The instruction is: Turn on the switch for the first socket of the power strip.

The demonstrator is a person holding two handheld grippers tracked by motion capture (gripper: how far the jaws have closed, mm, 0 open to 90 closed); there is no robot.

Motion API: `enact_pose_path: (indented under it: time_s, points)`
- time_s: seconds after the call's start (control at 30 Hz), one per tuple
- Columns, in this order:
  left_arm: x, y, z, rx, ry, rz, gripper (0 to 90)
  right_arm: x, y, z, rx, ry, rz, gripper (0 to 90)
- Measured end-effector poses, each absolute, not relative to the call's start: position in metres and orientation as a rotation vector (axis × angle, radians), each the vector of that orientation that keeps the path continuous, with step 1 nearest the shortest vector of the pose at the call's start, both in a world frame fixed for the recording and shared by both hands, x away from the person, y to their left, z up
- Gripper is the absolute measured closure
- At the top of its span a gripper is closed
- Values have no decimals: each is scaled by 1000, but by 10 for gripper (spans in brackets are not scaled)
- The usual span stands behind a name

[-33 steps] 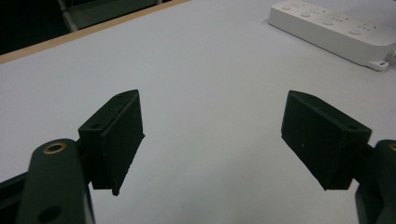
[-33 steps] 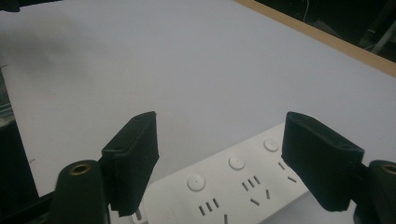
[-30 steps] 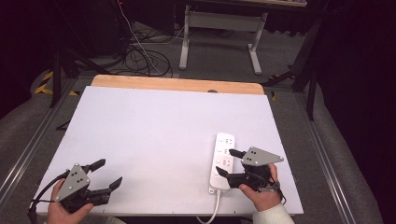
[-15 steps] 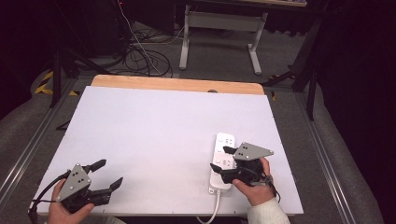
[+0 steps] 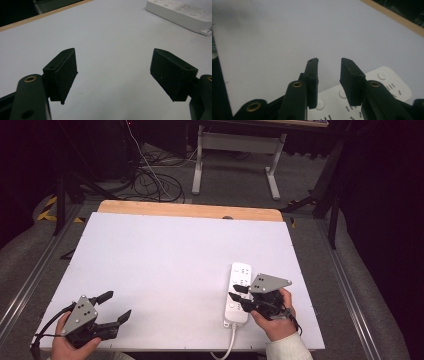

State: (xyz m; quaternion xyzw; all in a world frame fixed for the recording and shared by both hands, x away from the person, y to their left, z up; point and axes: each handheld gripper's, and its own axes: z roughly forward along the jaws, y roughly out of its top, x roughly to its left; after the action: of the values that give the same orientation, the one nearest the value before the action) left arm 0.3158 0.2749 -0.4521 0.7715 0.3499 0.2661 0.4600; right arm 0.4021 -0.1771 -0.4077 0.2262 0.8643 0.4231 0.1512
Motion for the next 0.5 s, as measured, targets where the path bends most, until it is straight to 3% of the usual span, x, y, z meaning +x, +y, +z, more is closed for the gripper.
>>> enact_pose_path:
  time_s: [0.2,0.23,0.5]
  points:
    - [316,275,-452,1901,863,656,226,402,-174,-406,639,2521,1144,848]
    - [316,275,-452,1901,864,655,227,402,-172,-406,628,2529,1100,896]
    - [316,275,-453,1908,867,650,229,404,-164,-411,633,2618,976,900]
